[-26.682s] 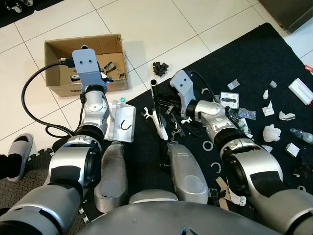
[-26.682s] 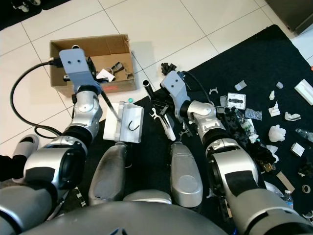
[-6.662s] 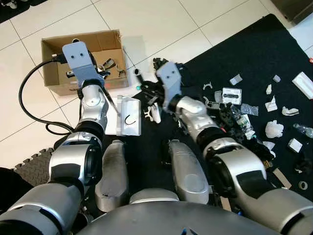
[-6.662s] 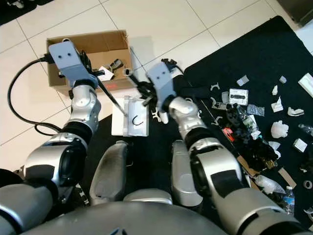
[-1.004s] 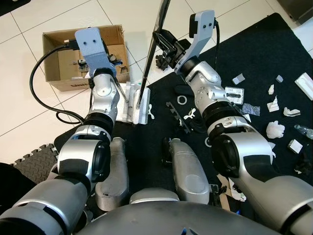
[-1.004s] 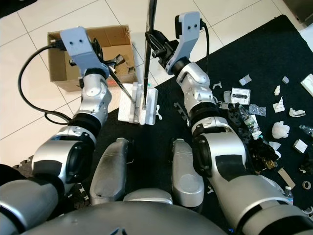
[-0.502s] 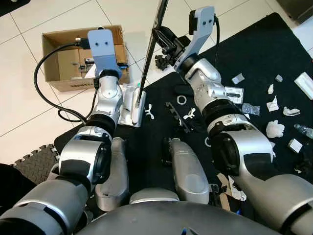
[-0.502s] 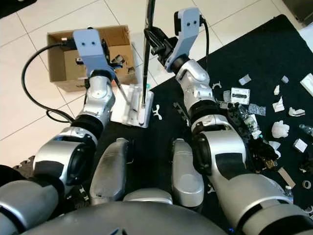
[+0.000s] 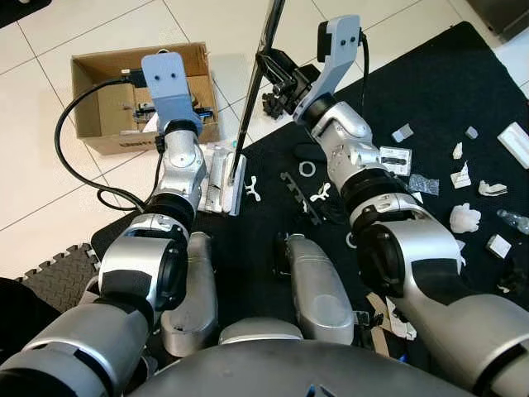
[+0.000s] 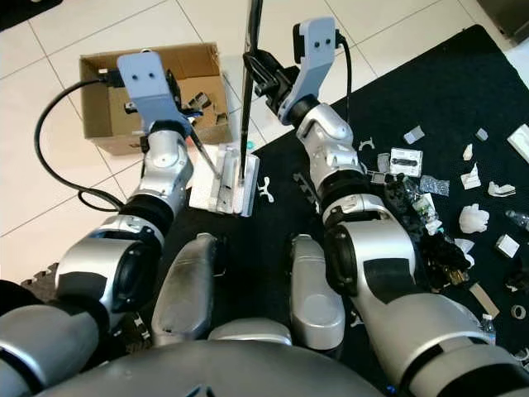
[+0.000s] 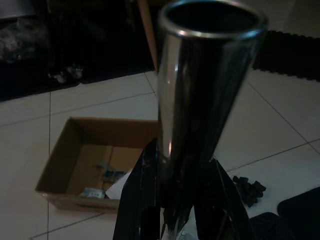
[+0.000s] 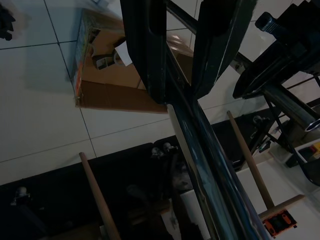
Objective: Sweep floor
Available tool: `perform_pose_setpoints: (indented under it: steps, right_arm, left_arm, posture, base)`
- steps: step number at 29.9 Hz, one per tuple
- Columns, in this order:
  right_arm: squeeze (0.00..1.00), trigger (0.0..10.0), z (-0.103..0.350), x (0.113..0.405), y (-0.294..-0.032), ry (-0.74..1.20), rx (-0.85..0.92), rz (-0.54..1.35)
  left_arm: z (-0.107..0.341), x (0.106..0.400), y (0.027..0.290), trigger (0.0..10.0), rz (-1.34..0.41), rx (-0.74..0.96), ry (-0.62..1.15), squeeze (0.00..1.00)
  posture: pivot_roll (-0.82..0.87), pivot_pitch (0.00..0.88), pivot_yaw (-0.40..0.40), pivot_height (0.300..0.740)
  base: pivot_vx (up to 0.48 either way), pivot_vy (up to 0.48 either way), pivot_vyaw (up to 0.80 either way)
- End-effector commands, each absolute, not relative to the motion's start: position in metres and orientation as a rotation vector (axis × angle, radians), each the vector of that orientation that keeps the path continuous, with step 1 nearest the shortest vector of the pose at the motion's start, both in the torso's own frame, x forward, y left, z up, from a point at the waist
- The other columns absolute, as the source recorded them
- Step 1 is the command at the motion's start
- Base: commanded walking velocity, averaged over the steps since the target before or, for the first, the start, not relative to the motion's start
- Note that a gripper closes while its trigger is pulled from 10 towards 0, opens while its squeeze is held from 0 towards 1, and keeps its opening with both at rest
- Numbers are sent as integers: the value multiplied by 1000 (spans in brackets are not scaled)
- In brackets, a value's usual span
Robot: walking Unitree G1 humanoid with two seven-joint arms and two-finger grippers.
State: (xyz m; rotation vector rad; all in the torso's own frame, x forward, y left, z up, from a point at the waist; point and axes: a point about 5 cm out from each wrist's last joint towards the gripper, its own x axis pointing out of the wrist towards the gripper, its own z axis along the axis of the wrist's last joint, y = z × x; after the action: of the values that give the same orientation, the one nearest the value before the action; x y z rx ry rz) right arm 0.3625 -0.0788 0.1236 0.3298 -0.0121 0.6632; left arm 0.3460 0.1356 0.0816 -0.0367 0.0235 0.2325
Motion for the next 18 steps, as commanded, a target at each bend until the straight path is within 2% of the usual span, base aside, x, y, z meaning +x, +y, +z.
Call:
perform_pose_setpoints:
  steps: [1, 6, 11, 18]
  right_arm:
    - [0, 10000, 126, 363, -81, -35, 337, 658]
    - [0, 10000, 126, 363, -81, -38, 339, 658]
    - [0, 10000, 126, 363, -82, -37, 339, 658]
    - [0, 10000, 126, 363, -82, -36, 339, 656]
  left_arm:
    - [65, 339, 146, 10000, 263, -62, 113, 0]
    - [59, 336, 152, 10000, 285, -54, 139, 0]
    - [58, 334, 161, 10000, 291, 25, 129, 0]
    - [62, 337, 163, 10000, 275, 64, 107, 0]
  posture:
    - [-59, 185, -18, 740]
    - [-62, 187, -19, 740]
    - [-60, 189, -21, 740]
    - [-59, 190, -22, 740]
  base:
    - [0, 0, 0]
    - [0, 0, 0]
    - [0, 0, 0]
    - [0, 0, 0]
